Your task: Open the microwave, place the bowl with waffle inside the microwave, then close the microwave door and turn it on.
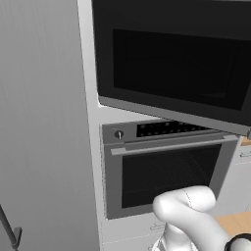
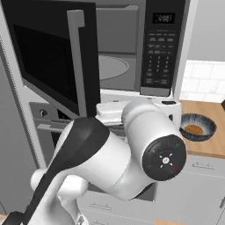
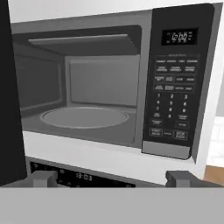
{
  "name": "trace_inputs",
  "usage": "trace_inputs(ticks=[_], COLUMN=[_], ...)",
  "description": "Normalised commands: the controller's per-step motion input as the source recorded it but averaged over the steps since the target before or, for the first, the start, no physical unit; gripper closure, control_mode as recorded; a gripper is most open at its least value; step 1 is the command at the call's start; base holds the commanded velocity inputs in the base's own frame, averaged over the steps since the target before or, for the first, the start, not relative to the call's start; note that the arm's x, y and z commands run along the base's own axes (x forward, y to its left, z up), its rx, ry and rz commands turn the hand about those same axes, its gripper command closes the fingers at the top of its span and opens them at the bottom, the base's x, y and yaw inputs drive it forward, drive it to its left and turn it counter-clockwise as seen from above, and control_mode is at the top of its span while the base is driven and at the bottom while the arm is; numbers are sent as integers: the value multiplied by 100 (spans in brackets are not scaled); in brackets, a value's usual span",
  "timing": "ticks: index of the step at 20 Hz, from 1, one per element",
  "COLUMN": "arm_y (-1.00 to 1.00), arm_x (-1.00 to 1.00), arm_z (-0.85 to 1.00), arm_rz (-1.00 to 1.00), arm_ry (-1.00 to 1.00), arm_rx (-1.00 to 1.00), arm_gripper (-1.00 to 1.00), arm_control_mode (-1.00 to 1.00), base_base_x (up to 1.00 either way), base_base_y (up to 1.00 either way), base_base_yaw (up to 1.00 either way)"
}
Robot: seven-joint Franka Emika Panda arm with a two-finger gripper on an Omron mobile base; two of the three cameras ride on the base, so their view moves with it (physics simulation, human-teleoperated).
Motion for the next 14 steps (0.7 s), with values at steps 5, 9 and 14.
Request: trace_inputs(ticks=[5,9,14], arm_y=[2,8,0], arm_x=[36,32,19], arm_z=[-57,-17,0], arm_rz=[36,37,33], arm_ry=[-26,-38,-44], arm_rx=[-7,-13,-19], arm_gripper=[-100,-100,-100], arm_control_mode=[-100,-100,-100], base_base_x=[0,0,0], base_base_y=[0,0,0], base_base_yaw=[0,0,0])
